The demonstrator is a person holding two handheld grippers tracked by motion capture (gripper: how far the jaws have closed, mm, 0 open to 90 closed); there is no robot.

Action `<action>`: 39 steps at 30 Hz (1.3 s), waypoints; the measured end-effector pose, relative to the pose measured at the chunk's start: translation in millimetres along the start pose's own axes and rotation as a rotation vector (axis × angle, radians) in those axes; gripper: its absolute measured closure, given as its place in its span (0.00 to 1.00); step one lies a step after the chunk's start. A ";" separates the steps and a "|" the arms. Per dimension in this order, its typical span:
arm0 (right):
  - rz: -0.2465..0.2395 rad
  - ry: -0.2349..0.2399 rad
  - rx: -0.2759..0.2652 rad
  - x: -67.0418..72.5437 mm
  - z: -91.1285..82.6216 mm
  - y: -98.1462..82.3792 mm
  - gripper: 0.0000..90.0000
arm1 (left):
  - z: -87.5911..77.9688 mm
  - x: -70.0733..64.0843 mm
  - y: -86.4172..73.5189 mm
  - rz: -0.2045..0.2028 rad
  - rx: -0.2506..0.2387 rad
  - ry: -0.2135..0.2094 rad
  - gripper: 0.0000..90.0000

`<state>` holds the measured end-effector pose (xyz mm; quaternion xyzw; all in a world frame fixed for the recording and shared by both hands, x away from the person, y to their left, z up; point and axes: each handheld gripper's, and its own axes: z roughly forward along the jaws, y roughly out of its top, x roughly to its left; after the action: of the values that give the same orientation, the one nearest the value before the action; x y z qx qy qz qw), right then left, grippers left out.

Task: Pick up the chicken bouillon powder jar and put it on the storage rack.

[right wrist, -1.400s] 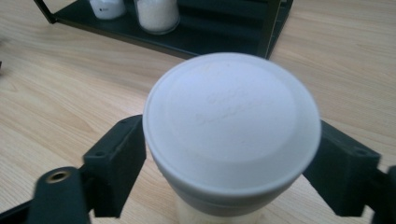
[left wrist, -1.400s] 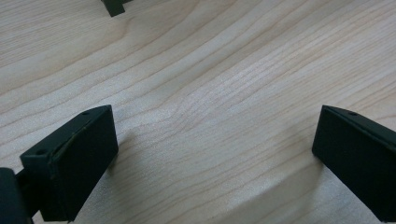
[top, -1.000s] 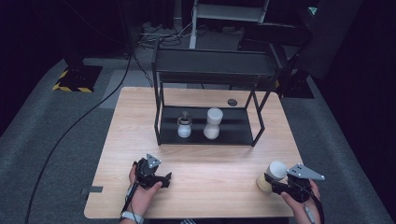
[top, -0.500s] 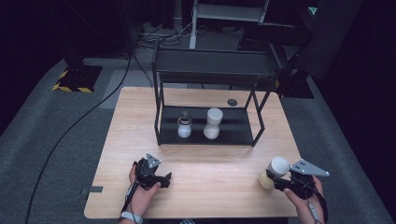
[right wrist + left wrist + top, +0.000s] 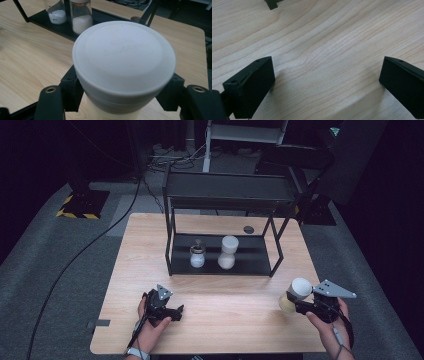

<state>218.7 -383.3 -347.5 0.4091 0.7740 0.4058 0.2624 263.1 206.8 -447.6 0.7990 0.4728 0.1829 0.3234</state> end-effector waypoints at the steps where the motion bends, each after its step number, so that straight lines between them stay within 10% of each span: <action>1: -0.004 0.001 -0.002 -0.2 0.6 2.0 0.38 | 0.3 0.1 0.1 0.001 -0.001 0.000 0.00; 39: -0.051 0.078 -0.067 -21.4 42.3 77.0 0.38 | -0.2 -2.9 -0.7 -0.011 -0.002 0.011 0.00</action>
<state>293.6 -358.1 -303.5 0.3642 0.7797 0.4405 0.2557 261.1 204.5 -447.9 0.7951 0.4788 0.1861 0.3225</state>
